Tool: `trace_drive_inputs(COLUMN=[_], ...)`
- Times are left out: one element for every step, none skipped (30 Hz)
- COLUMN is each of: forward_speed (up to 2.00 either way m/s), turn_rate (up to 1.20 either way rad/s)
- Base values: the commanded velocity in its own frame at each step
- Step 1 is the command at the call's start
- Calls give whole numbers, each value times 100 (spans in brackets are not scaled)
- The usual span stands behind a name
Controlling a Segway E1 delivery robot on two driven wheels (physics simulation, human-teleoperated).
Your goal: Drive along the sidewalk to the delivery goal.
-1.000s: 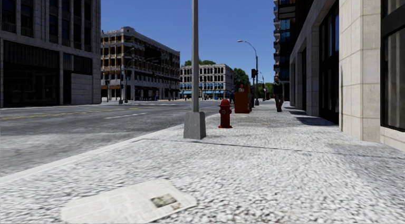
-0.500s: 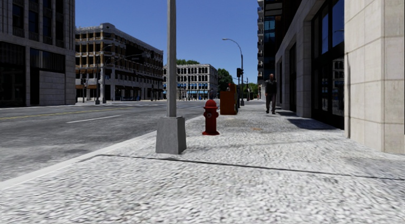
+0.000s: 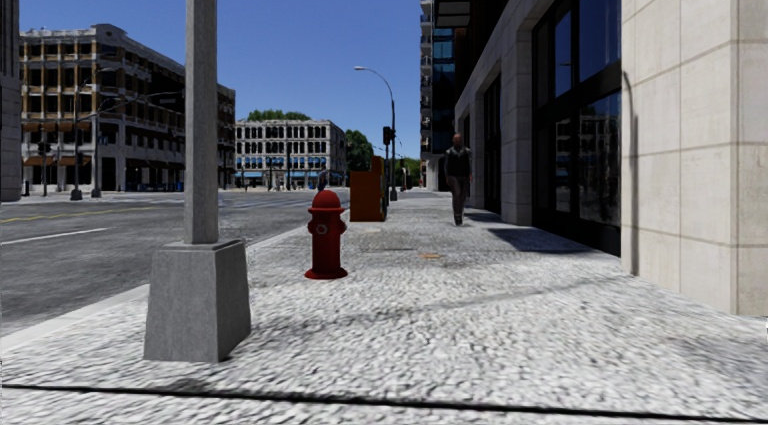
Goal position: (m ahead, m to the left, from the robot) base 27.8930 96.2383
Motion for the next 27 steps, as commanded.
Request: trace_drive_inputs(forward_speed=[200, 200, 200, 200, 200, 200, 200, 200, 200, 200, 200, 200, 200, 200, 200, 200, 200, 200, 200, 200, 200, 200, 200, 200, 200, 200, 200], turn_rate=[-58, -56, -8, 0, 0, 0, 0, 0, 0, 0, 0, 0, 0, 0, 0, 0, 0, 0, 0, 0, 0, 0, 0, 0, 0, 0, 0])
